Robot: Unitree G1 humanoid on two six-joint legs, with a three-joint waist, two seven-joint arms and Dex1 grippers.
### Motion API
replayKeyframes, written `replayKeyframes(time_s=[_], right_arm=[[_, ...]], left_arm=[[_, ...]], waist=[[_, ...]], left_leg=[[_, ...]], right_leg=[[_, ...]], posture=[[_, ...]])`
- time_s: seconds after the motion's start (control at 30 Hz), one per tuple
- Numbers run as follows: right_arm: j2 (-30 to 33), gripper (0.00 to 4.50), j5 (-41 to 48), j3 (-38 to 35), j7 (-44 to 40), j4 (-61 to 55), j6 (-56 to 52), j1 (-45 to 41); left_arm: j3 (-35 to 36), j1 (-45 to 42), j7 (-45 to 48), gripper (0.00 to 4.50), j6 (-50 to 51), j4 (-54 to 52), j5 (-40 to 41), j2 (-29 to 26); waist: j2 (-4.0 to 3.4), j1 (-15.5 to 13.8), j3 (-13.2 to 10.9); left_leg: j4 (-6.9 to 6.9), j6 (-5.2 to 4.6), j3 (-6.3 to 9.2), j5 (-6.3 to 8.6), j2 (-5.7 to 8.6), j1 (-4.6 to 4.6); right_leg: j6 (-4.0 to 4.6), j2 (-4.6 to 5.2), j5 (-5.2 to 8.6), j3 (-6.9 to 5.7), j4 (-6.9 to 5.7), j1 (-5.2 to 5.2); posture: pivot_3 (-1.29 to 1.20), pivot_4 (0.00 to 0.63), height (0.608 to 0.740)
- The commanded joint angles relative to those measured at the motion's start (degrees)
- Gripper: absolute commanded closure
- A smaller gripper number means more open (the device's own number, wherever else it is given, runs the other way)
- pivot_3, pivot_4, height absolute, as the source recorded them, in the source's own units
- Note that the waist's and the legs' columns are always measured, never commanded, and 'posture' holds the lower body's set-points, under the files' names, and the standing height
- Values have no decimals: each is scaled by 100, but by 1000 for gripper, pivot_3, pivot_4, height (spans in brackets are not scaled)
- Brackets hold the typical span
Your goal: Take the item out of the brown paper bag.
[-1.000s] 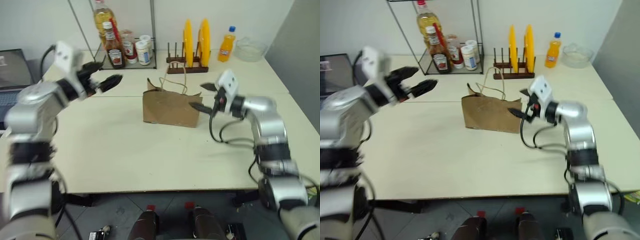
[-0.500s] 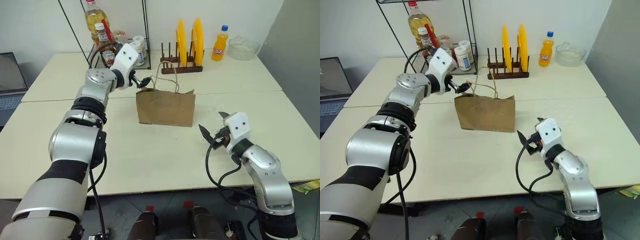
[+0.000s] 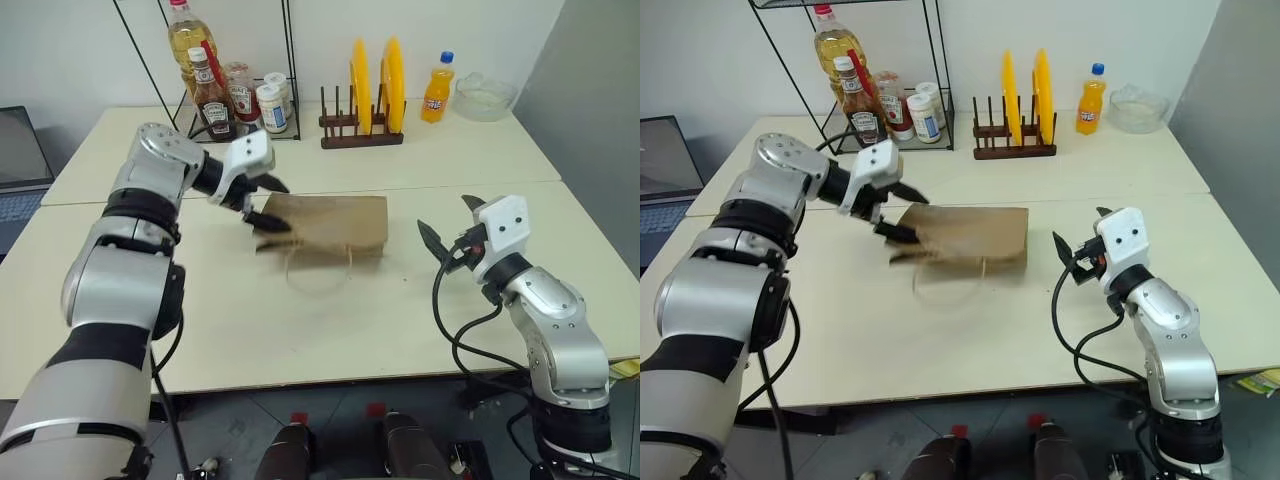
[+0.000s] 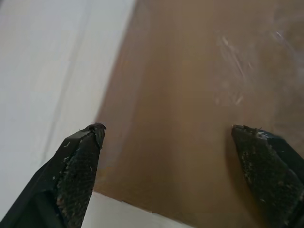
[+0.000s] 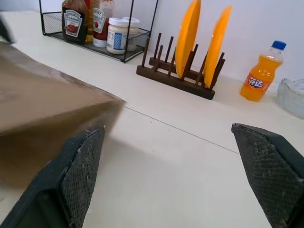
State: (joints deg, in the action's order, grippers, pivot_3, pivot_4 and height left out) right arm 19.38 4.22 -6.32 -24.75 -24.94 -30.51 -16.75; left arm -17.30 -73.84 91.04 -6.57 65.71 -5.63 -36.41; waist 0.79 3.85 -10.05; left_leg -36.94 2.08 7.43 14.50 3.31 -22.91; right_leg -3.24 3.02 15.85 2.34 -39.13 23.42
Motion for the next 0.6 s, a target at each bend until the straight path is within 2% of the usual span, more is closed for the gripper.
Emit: replayKeyframes(time_s=[0.03,0.13,0.27,0.33,0.43,0.53,0.6], right_arm=[[83,44,119,-110,43,386,407,-433],[127,44,158,-54,-18,615,601,-598],[195,44,231,21,-126,858,800,-698],[226,44,277,83,-216,939,882,-707],[319,44,385,247,-532,948,975,-663],[527,44,430,478,-955,994,1133,-566],[627,44,480,547,-1121,1070,1204,-540]], left_arm=[[-644,605,146,0,520,-1811,1011,-564],[-795,1041,146,0,1274,-3340,1794,-1166],[-317,1393,146,0,1880,-4676,2225,-1652],[-177,1641,146,0,1637,-5098,2240,-1906],[-76,2283,146,0,560,-5529,2128,-2261],[48,2889,146,0,-6,-5697,2090,-2307],[115,3172,69,0,-554,-5605,1900,-2150]], waist=[[0,24,0],[0,44,-1],[0,13,-1],[0,25,-1],[-6,35,3],[-7,40,2],[-6,38,2]], left_leg=[[-1,0,3,0,-9,0],[-2,-1,6,0,-10,-1],[-4,-1,15,0,-5,-4],[-5,-2,11,0,-4,-2],[-1,-2,10,0,-8,4],[3,-2,10,0,-12,5],[-2,-2,10,0,-11,3]], right_leg=[[0,1,0,2,-1,0],[0,5,0,5,-4,0],[1,5,0,0,-2,-5],[1,5,0,4,2,-6],[2,4,1,5,2,-7],[5,3,2,1,2,-8],[5,3,2,1,3,-9]], posture=[[0,150,740],[0,150,740],[0,150,740],[0,150,740],[0,150,740],[0,150,740],[0,150,740]])
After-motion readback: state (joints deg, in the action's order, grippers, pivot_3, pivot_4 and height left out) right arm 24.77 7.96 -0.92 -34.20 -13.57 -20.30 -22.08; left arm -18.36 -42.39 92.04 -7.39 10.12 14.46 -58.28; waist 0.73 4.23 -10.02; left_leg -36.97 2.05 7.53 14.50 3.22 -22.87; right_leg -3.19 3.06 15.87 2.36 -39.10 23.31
